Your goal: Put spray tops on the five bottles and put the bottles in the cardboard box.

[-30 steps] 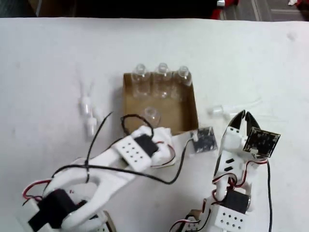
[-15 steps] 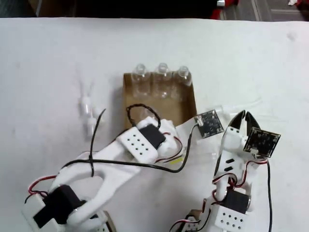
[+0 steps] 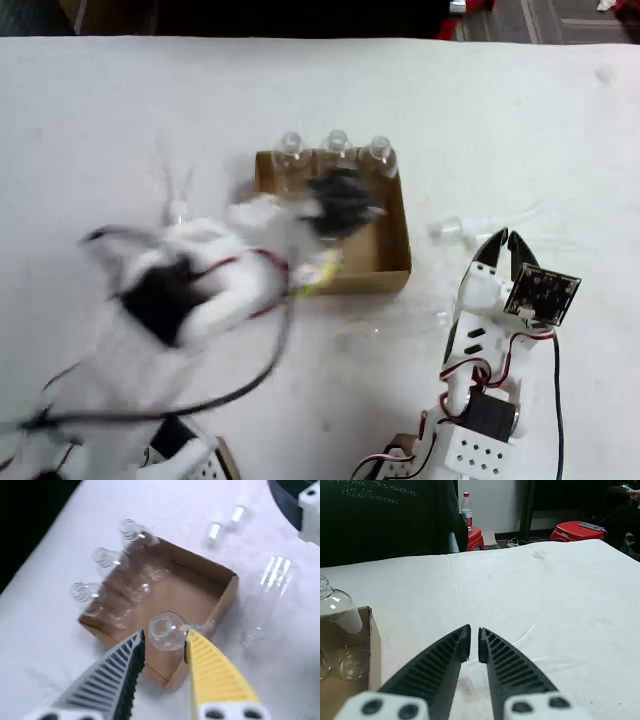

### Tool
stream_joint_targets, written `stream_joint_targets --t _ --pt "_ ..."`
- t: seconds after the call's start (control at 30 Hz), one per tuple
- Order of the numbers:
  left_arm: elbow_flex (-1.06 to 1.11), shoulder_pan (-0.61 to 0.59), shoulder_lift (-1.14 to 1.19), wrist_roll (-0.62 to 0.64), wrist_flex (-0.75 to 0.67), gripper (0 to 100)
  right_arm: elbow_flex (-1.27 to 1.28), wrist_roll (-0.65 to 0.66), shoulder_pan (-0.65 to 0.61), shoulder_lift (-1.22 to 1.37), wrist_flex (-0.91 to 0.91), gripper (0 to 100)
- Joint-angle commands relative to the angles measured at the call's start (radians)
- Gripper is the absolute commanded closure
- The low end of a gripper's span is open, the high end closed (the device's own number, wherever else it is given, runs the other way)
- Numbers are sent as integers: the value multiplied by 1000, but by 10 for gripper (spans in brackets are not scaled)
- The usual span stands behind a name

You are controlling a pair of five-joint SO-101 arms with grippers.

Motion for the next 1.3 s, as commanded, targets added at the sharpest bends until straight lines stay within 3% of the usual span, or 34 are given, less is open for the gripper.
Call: stream_joint_targets --t 0.0,0.27,0.47,0.67,0.87,0.97,1.17,1.27 --pt "92 -150 -277 14 -8 889 -5 -5 -41 -8 -18 981" --pt "528 -372 -723 203 -316 890 0 40 -137 -8 -12 981" --pt "796 -509 -966 264 -437 893 9 207 -174 -5 22 981" --pt "928 -467 -1026 267 -477 894 9 290 -252 -7 61 981" --pt "1158 -467 -1027 265 -729 894 -2 311 -268 -7 73 981" --pt "1206 -473 -1027 258 -799 895 -66 310 -311 -5 189 981" --pt "1214 -475 -1027 258 -802 895 -172 319 -426 -5 387 981" --pt "1226 -475 -1027 256 -810 895 -250 387 -453 -5 489 981"
